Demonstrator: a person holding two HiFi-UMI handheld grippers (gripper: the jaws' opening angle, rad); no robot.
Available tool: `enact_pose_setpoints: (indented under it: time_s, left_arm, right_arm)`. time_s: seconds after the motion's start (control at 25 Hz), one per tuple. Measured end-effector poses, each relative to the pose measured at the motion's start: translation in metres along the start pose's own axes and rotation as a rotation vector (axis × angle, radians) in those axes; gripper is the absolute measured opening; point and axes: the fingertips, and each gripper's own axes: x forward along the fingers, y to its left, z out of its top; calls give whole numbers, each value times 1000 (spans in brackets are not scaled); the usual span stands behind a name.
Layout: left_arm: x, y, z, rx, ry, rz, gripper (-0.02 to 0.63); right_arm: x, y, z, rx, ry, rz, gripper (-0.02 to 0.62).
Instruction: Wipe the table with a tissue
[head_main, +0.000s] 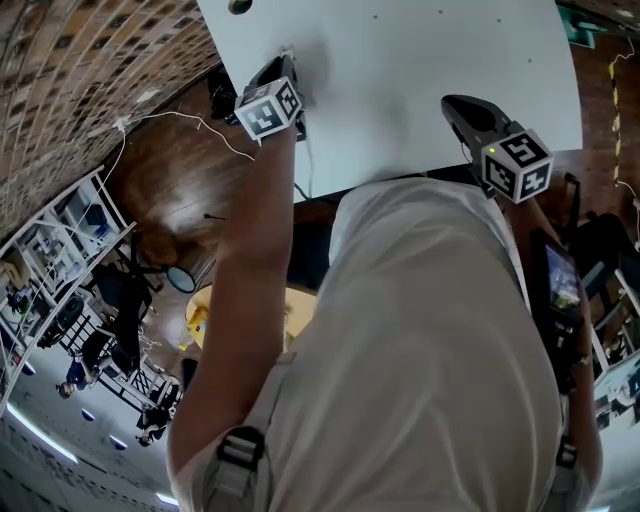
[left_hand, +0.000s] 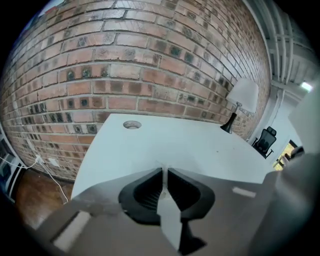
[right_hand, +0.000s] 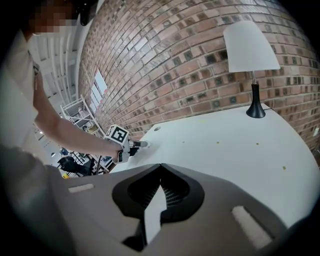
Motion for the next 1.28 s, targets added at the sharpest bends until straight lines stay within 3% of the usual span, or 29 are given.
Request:
enact_pose_setpoints:
  time_s: [0.48, 0.64, 0.8, 0.92, 1.08, 1.28]
  left_arm:
    - [1, -39, -16, -44, 24, -51, 38]
    - [4, -88, -31, -69, 86, -224, 38]
    - [-7, -145, -28, -78, 26, -399, 40]
    - [-31, -177, -38, -93, 17, -477, 40]
    - [-52, -171, -48, -123, 20, -515, 41]
    - [-69, -126, -61, -214, -6, -480, 41]
  right_arm:
    - [-3, -2, 6, 3, -13, 12, 8]
    - [-4, -3, 12, -11, -24, 9, 8]
    - [-3, -9, 17, -27, -37, -5, 8]
    - [-4, -5, 9, -30, -19, -13, 8]
    - [10, 5, 16, -50, -18, -3, 8]
    - [23, 20, 14, -62, -21, -1, 8]
